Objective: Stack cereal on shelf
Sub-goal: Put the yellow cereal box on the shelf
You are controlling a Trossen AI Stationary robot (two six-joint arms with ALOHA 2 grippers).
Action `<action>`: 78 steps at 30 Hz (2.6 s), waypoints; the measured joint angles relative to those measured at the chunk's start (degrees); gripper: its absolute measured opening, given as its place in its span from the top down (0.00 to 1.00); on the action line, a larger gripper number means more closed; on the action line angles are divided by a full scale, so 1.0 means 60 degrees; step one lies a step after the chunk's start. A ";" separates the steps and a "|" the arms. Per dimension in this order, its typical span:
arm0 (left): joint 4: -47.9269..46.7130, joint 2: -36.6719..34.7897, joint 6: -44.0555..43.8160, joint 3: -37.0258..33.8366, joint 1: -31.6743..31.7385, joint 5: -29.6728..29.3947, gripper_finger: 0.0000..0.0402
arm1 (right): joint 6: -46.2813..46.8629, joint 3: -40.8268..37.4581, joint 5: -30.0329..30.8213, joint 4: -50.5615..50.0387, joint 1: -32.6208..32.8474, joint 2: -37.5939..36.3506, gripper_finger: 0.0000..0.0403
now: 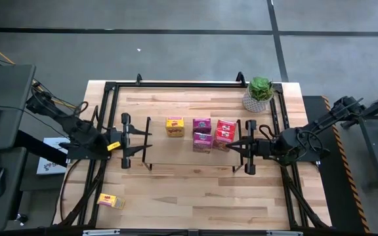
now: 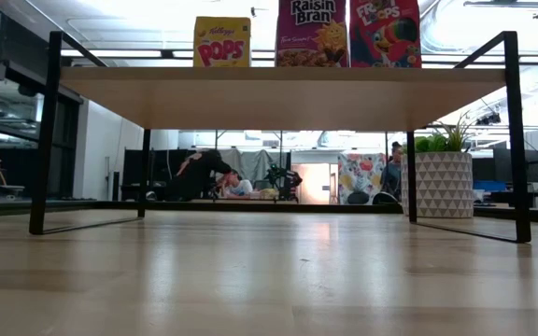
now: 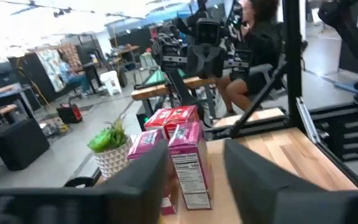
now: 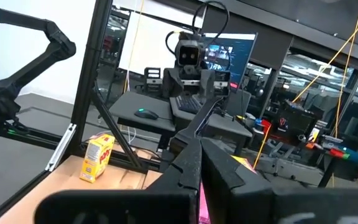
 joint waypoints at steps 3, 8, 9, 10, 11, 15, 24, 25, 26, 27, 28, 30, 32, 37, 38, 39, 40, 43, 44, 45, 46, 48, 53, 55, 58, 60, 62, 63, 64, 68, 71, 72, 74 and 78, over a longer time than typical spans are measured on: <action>-0.0855 0.0004 -0.0330 0.0477 0.0120 0.0160 0.49 | 0.0140 0.0000 -0.0007 -0.0040 0.0000 0.0000 1.00; -0.1761 0.0062 -0.1104 0.1045 0.0367 0.0285 0.28 | 0.0144 0.0000 -0.0029 -0.0041 0.0000 0.0000 1.00; -0.2031 0.0093 -0.1261 0.1165 0.0433 0.0567 0.25 | 0.0144 0.0000 -0.0029 -0.0043 0.0000 0.0000 1.00; -0.2272 0.0142 -0.1448 0.1314 0.0485 0.1010 0.23 | 0.0144 0.0000 -0.0029 -0.0052 0.0000 0.0000 1.00; -0.2469 0.0211 -0.1730 0.1492 0.0517 0.1621 0.21 | 0.0164 0.0000 -0.0029 -0.0088 0.0000 0.0000 1.00; -0.3241 0.0889 -0.3269 0.2214 0.0250 0.3601 0.19 | 0.0250 0.0000 -0.0025 -0.0228 0.0000 0.0000 1.00; -0.7884 0.4352 -0.6365 0.4465 -0.2350 0.2319 0.19 | 0.0253 0.0000 0.0047 -0.0383 -0.0004 0.0000 1.00; -0.8348 0.4754 -0.6624 0.4760 -0.2570 0.2322 0.19 | 0.0253 0.0000 0.0047 -0.0405 -0.0004 0.0000 1.00; -0.8798 0.5147 -0.6903 0.5066 -0.2782 0.2335 0.19 | 0.0253 0.0000 0.0047 -0.0439 -0.0004 0.0000 1.00; -0.9253 0.5511 -0.7234 0.5370 -0.2978 0.2377 0.19 | 0.0253 0.0000 0.0047 -0.0456 -0.0004 0.0000 1.00; -0.9729 0.5859 -0.7582 0.5673 -0.3158 0.2457 0.19 | 0.0265 0.0000 0.0047 -0.0466 -0.0004 0.0000 1.00; -1.0562 0.6477 -0.8286 0.6289 -0.3415 0.2638 0.19 | 0.0451 0.0000 0.0053 -0.0565 -0.0004 0.0000 1.00; -1.1349 0.6932 -0.9156 0.6798 -0.3691 0.2925 0.19 | 0.0583 0.0000 0.0055 -0.0633 -0.0004 0.0000 1.00; -1.2912 0.7626 -1.1485 0.7260 -0.4398 0.3266 0.19 | 0.0723 0.0000 0.0062 -0.0734 -0.0004 -0.0002 1.00; -1.3127 0.7719 -1.1828 0.7259 -0.4560 0.3342 0.19 | 0.0723 0.0000 0.0065 -0.0744 -0.0004 -0.0002 1.00; -1.3327 0.7817 -1.2164 0.7263 -0.4708 0.3436 0.19 | 0.0723 0.0004 0.0072 -0.0768 -0.0004 -0.0003 1.00; -1.3548 0.7928 -1.2489 0.7263 -0.4853 0.3469 0.19 | 0.0735 0.0003 0.0076 -0.0786 -0.0004 -0.0004 1.00; -1.3811 0.8162 -1.3206 0.7256 -0.5253 0.3487 0.19 | 0.0752 0.0003 0.0076 -0.0812 -0.0004 -0.0002 1.00; -1.3813 0.8208 -1.3370 0.7256 -0.5378 0.3484 0.19 | 0.0769 0.0000 0.0076 -0.0841 -0.0004 -0.0003 1.00; -1.3804 0.8254 -1.3532 0.7256 -0.5505 0.3485 0.19 | 0.0851 0.0002 0.0074 -0.0867 -0.0004 -0.0001 1.00; -1.3795 0.8276 -1.3681 0.7256 -0.5610 0.3478 0.19 | 0.0962 0.0003 0.0073 -0.0880 -0.0004 -0.0003 1.00; -1.3797 0.8302 -1.3994 0.7256 -0.5838 0.3350 0.19 | 0.1028 0.0004 0.0073 -0.0928 -0.0004 0.0000 1.00; -1.3796 0.8302 -1.4565 0.7256 -0.6377 0.2737 0.19 | 0.1191 0.0004 0.0070 -0.1145 -0.0004 -0.0003 1.00; -1.3799 0.8302 -1.4695 0.7253 -0.6489 0.2649 0.19 | 0.1258 0.0004 0.0069 -0.1197 -0.0004 -0.0004 1.00; -1.3791 0.8304 -1.4847 0.7005 -0.6512 0.2714 0.20 | 0.1404 0.0004 0.0069 -0.1225 -0.0004 -0.0004 1.00; -1.3770 0.8306 -1.4852 0.6727 -0.6503 0.2964 0.20 | 0.1404 0.0004 0.0066 -0.1267 -0.0004 -0.0004 1.00; -1.3762 0.8307 -1.4858 0.6430 -0.6481 0.3321 0.20 | 0.1404 0.0004 0.0062 -0.1300 -0.0004 -0.0004 1.00; -1.3763 0.8310 -1.4858 0.6302 -0.6461 0.3546 0.20 | 0.1404 0.0004 0.0060 -0.1303 -0.0004 -0.0002 1.00; -1.3773 0.8313 -1.4862 0.6223 -0.6437 0.3693 0.20 | 0.1404 0.0004 0.0053 -0.1322 -0.0004 -0.0001 1.00; -1.3738 0.8310 -1.4764 0.6141 -0.6407 0.3804 0.20 | 0.1404 0.0004 0.0047 -0.1349 -0.0004 -0.0004 1.00; -1.3638 0.8309 -1.4716 0.6141 -0.6407 0.3899 0.20 | 0.1405 0.0004 0.0047 -0.1349 -0.0004 -0.0003 1.00; -1.3531 0.8309 -1.4716 0.6141 -0.6396 0.3981 0.20 | 0.1407 0.0004 0.0047 -0.1349 -0.0004 -0.0004 1.00; -1.3199 0.8302 -1.4693 0.6018 -0.6340 0.4206 0.20 | 0.1408 0.0004 0.0049 -0.1351 -0.0004 -0.0004 1.00; -1.2981 0.8302 -1.4567 0.5601 -0.6143 0.4904 0.20 | 0.1408 0.0004 0.0051 -0.1361 -0.0004 -0.0002 1.00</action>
